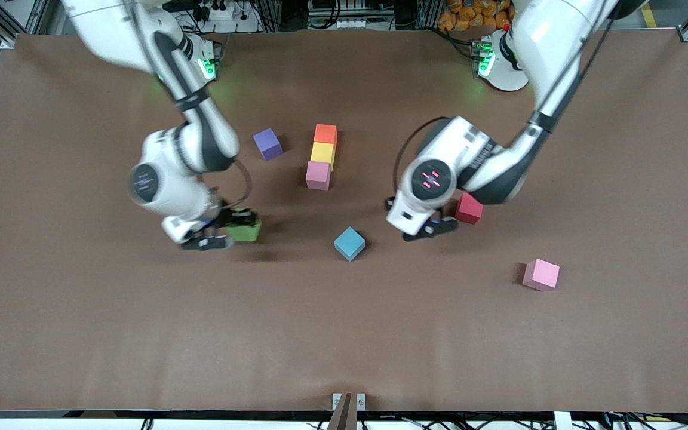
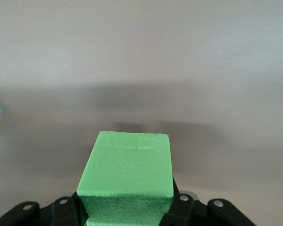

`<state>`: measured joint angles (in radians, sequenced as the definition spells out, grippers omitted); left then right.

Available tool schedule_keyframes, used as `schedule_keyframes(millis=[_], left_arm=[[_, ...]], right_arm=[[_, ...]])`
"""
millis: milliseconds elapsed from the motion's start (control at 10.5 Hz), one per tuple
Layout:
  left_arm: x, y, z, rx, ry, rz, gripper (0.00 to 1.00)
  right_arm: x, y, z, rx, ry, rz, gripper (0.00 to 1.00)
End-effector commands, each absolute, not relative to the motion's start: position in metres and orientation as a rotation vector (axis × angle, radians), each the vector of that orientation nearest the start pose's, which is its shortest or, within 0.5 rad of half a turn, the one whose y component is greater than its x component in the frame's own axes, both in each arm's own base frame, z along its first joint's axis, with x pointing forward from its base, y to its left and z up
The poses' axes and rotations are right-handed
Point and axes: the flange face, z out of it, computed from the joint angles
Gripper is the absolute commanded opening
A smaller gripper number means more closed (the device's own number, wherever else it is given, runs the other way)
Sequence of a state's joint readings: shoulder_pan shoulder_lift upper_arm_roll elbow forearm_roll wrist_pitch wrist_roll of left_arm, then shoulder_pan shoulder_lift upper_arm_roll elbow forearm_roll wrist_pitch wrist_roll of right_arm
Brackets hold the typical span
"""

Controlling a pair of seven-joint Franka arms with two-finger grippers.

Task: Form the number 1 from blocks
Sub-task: 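Place the green block with the right gripper while the left gripper grasps magenta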

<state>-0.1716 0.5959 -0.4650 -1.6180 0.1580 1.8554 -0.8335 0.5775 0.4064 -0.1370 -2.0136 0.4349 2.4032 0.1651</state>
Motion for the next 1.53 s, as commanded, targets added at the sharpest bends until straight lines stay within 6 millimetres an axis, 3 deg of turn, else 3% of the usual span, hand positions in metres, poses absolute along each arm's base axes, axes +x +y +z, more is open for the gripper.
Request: schedule_keyframes(millis=[0, 191, 382, 763, 954, 1431], left_arm=[[0.551, -0.313, 0.270, -2.996, -0.027, 0.534, 1.00], [0.552, -0.292, 0.247, -2.987, 0.107, 0.605, 1.00], [0.562, -0.264, 0.234, -2.990, 0.185, 0.643, 1.00], [0.566, -0.236, 0.222, -2.941, 0.259, 0.631, 1.00], [0.565, -0.237, 0.215, -2.938, 0.266, 0.643, 1.00], [0.564, -0.233, 0.206, -2.916, 0.285, 0.646, 1.00]], right_arm=[[0.513, 0.311, 0.240, -2.921, 0.117, 0.107, 0.48], [0.496, 0.344, 0.220, -2.949, 0.114, 0.133, 0.48], [0.484, 0.368, 0.219, -2.954, 0.180, 0.150, 0.48], [0.478, 0.385, 0.223, -2.949, 0.221, 0.154, 0.49], [0.471, 0.403, 0.219, -2.951, 0.254, 0.158, 0.49], [0.456, 0.419, 0.211, -2.967, 0.221, 0.176, 0.57]])
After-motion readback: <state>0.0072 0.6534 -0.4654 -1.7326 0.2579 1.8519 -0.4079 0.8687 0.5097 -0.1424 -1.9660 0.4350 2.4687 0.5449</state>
